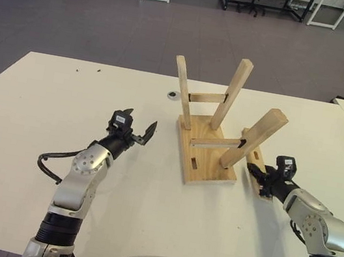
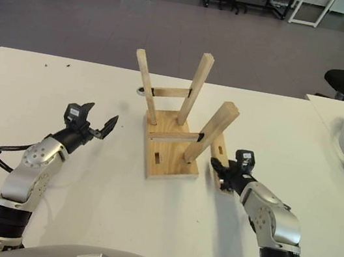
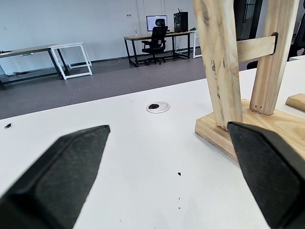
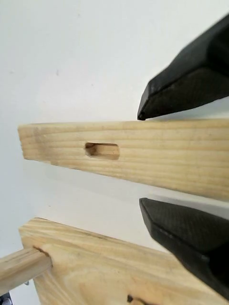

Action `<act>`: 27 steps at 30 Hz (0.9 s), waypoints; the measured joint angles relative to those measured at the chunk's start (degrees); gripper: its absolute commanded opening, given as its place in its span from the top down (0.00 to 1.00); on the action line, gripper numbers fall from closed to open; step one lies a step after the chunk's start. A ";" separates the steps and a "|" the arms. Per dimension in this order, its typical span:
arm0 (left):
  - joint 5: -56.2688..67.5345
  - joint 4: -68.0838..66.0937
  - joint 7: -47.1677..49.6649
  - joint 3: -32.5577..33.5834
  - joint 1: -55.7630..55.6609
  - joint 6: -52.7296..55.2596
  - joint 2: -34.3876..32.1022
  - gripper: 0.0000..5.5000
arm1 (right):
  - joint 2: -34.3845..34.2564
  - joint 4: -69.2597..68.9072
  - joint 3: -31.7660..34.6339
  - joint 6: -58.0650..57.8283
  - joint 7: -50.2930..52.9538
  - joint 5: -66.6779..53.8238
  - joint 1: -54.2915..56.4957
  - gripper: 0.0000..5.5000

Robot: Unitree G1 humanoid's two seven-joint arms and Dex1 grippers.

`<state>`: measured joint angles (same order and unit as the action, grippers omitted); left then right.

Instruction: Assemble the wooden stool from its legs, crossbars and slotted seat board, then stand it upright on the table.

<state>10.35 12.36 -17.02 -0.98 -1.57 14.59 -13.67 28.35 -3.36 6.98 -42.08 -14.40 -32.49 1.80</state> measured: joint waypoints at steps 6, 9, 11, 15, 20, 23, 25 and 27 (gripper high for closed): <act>-0.41 0.12 -0.01 -0.83 0.01 1.02 -0.01 0.17 | 1.27 -1.67 -3.97 -1.45 2.11 8.42 0.83 0.60; -0.20 1.21 0.02 -0.66 -0.31 1.92 -0.02 0.17 | 2.60 -0.83 -5.23 0.65 2.18 12.91 0.97 0.62; 0.72 2.22 0.12 0.80 -1.83 2.84 0.06 0.17 | 2.57 1.59 -4.71 2.21 2.39 14.68 2.12 0.62; 7.31 4.65 1.57 6.70 -12.34 7.37 0.33 0.17 | 3.18 8.12 1.11 12.43 1.12 16.01 7.85 0.62; 28.15 0.93 4.39 16.09 -37.13 16.09 4.79 0.17 | 9.88 6.14 0.02 31.94 -11.04 19.46 29.05 0.62; 41.40 -4.94 5.62 20.45 -49.65 19.98 7.31 0.17 | 9.55 2.42 -5.46 41.56 -20.36 20.53 41.80 0.62; 46.63 -6.40 6.23 21.77 -53.75 21.33 7.49 0.17 | 6.47 0.25 -8.19 42.30 -23.72 18.67 45.20 0.62; 52.12 -6.61 6.73 22.05 -57.02 22.55 8.11 0.21 | 2.45 -2.97 -10.77 42.22 -26.06 16.12 45.54 0.62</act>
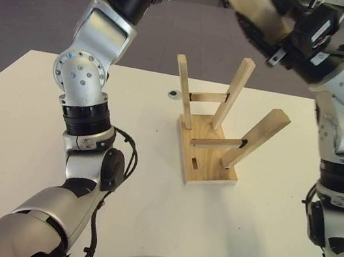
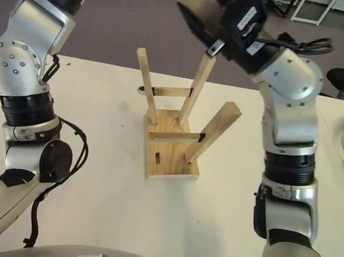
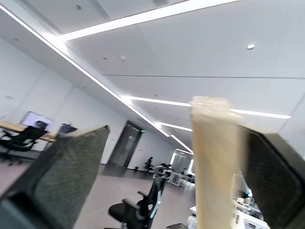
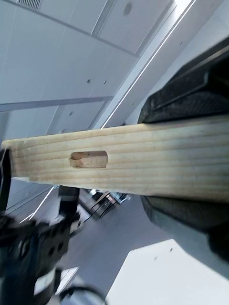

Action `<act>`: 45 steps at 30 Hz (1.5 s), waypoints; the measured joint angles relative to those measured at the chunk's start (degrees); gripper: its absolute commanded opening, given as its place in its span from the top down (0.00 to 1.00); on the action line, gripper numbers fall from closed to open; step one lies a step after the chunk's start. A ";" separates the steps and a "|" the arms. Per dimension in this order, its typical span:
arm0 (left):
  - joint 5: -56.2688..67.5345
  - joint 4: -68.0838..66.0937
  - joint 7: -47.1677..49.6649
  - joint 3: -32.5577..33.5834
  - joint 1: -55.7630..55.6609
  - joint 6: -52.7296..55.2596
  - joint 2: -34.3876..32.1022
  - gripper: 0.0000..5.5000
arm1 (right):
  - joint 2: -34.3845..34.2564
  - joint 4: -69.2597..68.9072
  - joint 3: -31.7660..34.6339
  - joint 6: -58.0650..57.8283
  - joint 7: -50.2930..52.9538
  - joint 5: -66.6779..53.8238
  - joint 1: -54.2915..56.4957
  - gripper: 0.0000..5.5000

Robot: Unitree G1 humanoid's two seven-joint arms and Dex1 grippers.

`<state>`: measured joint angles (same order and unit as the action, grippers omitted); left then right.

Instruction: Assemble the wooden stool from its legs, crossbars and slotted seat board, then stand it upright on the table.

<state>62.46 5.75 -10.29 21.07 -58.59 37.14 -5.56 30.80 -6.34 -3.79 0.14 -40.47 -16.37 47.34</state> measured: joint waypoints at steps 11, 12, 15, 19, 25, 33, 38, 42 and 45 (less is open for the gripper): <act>6.65 3.49 2.60 -0.33 1.60 0.42 -0.61 0.52 | -2.86 -1.71 1.45 -7.19 2.27 -1.60 0.07 0.62; 6.67 3.50 2.81 -0.67 1.61 0.42 -0.89 0.57 | -3.21 -1.86 1.45 -7.55 2.32 -1.60 0.07 0.62; 6.75 3.49 3.40 -1.23 1.66 0.41 -1.28 0.66 | -3.55 -3.03 1.45 -7.90 2.32 -1.52 0.07 0.62; 7.18 3.67 3.55 -1.81 2.02 0.34 -1.35 0.80 | -3.56 -3.34 1.42 -8.40 2.31 -1.12 0.07 0.62; 7.18 3.82 5.06 -2.18 3.04 -0.11 -1.90 0.81 | -4.08 -3.39 1.27 -7.47 2.31 0.68 0.06 0.49; 7.82 2.47 6.48 3.43 4.93 0.61 -10.51 0.81 | -5.74 -3.15 5.42 -8.25 7.76 1.52 0.18 0.37; 13.85 13.79 9.08 7.31 24.45 8.07 -17.69 0.81 | 0.67 1.14 17.42 -20.05 12.16 -3.08 -4.37 0.37; 9.70 23.67 12.55 4.07 38.90 7.08 -15.30 0.81 | 6.02 7.69 16.42 -24.76 10.43 0.94 -17.48 0.37; 3.34 27.07 18.60 -1.61 49.65 3.22 -5.95 0.81 | 1.95 18.51 8.59 -19.43 10.54 7.39 -28.28 0.37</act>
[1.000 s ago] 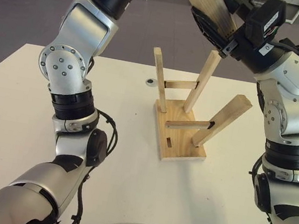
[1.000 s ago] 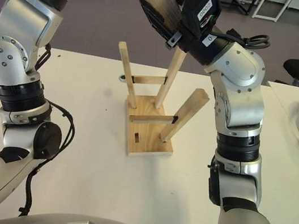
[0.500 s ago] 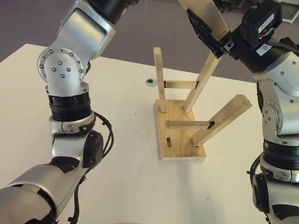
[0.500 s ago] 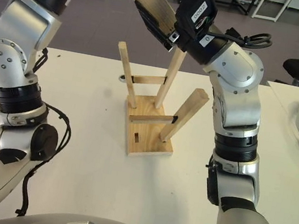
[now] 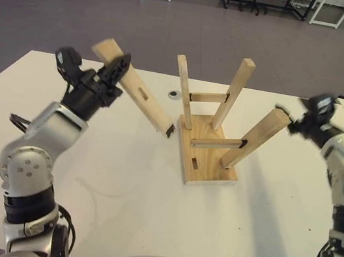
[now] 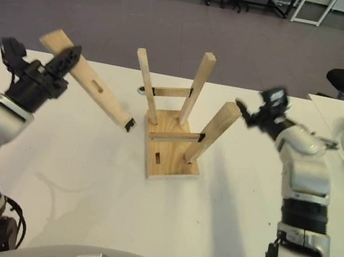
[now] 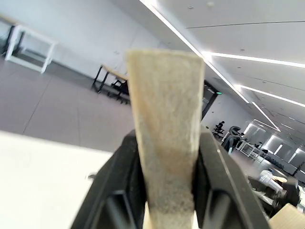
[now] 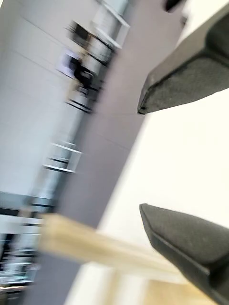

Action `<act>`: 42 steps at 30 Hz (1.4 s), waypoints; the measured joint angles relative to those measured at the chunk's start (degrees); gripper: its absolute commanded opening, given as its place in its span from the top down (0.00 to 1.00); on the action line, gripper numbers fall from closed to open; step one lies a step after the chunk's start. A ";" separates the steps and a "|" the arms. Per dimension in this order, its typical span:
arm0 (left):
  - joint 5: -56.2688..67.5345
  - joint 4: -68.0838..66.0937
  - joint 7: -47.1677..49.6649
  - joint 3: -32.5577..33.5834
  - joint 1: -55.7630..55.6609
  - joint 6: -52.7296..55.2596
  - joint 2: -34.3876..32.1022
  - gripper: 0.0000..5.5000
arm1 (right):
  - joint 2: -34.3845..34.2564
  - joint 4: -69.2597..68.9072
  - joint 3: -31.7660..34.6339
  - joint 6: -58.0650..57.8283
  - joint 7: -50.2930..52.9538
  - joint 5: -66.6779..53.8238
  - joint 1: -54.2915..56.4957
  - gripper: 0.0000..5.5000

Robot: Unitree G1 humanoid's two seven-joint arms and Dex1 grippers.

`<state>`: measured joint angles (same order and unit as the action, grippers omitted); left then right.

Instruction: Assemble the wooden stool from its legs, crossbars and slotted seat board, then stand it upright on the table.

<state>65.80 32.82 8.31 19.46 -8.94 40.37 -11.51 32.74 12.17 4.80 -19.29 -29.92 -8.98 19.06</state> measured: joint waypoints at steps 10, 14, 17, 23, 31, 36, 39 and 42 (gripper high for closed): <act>-3.37 0.30 9.00 -3.34 12.49 -8.52 13.88 0.81 | -5.72 8.19 -16.67 20.98 -2.36 12.62 -4.80 0.37; -6.95 -1.18 9.44 -4.58 12.73 -9.41 13.43 0.81 | -5.65 2.84 -17.95 20.67 -3.63 12.79 -7.99 0.37; -9.65 -1.19 8.16 -5.33 12.87 -10.54 12.35 0.81 | -5.93 0.44 -18.56 20.02 -3.64 13.09 -9.30 0.37; -15.07 -0.50 7.94 -7.50 11.25 -11.02 9.02 0.81 | -6.44 -2.09 -19.74 19.56 -3.71 13.88 -10.44 0.37; -25.92 2.98 6.31 -16.57 10.18 -10.11 4.62 0.81 | -6.46 -5.62 -19.86 18.58 -2.98 15.54 -12.50 0.37; -32.79 3.39 6.04 -22.90 8.19 -9.90 2.78 0.81 | -9.49 -16.45 -8.38 12.95 2.25 6.39 -16.14 0.37; -36.86 2.93 6.13 -26.08 6.70 -9.87 2.74 0.81 | -11.81 -25.80 4.02 6.08 5.65 -7.02 -20.65 0.37; -39.43 3.44 6.22 -27.84 6.61 -9.94 2.84 0.81 | -13.19 -36.62 12.86 -1.33 9.58 -25.10 -21.40 0.37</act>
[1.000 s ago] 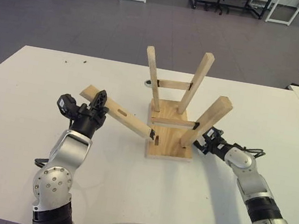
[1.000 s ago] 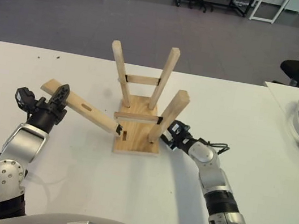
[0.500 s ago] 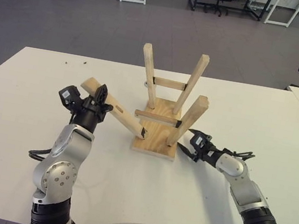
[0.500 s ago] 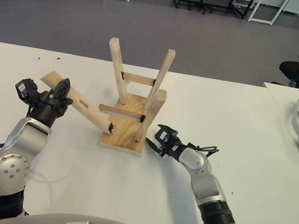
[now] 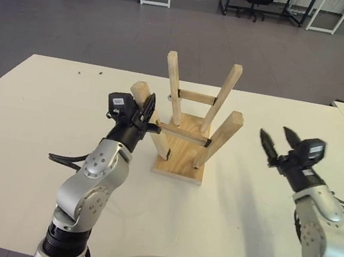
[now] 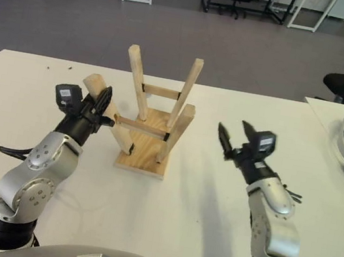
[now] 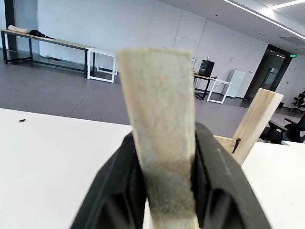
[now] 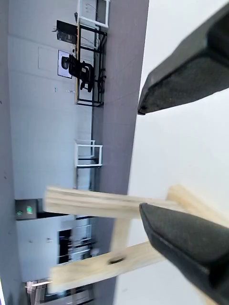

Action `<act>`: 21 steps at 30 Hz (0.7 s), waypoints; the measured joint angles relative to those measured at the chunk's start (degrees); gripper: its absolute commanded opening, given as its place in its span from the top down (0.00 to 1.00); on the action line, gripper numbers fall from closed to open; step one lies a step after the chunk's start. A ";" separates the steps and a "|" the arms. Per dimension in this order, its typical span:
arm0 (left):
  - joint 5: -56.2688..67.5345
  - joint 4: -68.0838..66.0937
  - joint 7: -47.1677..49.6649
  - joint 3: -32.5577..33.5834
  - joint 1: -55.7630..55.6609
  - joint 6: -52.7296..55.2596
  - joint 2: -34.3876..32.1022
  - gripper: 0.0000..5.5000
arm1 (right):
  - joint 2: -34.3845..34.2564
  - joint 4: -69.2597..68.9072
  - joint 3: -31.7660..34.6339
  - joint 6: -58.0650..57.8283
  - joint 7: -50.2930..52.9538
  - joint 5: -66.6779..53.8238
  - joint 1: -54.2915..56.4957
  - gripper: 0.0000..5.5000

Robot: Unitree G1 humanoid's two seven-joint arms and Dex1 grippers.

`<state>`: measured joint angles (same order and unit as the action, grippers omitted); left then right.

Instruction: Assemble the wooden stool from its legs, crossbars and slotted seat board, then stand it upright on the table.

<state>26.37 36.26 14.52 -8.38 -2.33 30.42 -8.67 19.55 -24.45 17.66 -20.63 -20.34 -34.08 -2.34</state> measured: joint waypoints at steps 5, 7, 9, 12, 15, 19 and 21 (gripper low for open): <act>-2.49 1.04 0.73 -0.48 1.90 -0.03 1.00 0.81 | -0.74 -14.60 0.84 -9.74 15.68 -23.55 12.18 0.37; -3.47 1.18 0.73 -0.62 2.11 -0.03 1.29 0.81 | -0.66 -16.40 -2.91 -12.42 19.70 -24.27 16.28 0.37; -4.65 1.70 0.87 -1.17 2.50 -0.03 1.40 0.81 | -2.09 -17.79 -9.06 -15.37 24.08 -23.96 20.62 0.37; -5.20 1.92 1.01 -1.63 2.75 0.02 2.04 0.81 | 0.68 -19.02 -23.45 -22.73 27.92 -11.34 27.38 0.37; -7.26 2.04 1.10 -2.88 2.81 0.07 2.43 0.81 | 2.69 -18.74 -36.14 -27.66 30.26 1.57 31.25 0.37; -9.09 1.92 1.08 -3.63 2.72 0.26 3.11 0.81 | 5.31 -13.93 -49.53 -32.25 29.78 15.66 35.79 0.37; -9.25 1.77 1.08 -3.77 2.66 0.34 3.52 0.81 | 6.63 -9.09 -57.52 -33.14 29.00 23.68 38.06 0.37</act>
<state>17.12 38.03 15.60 -12.15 0.33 30.76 -5.15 26.18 -33.54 -39.85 -53.77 8.66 -10.40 35.72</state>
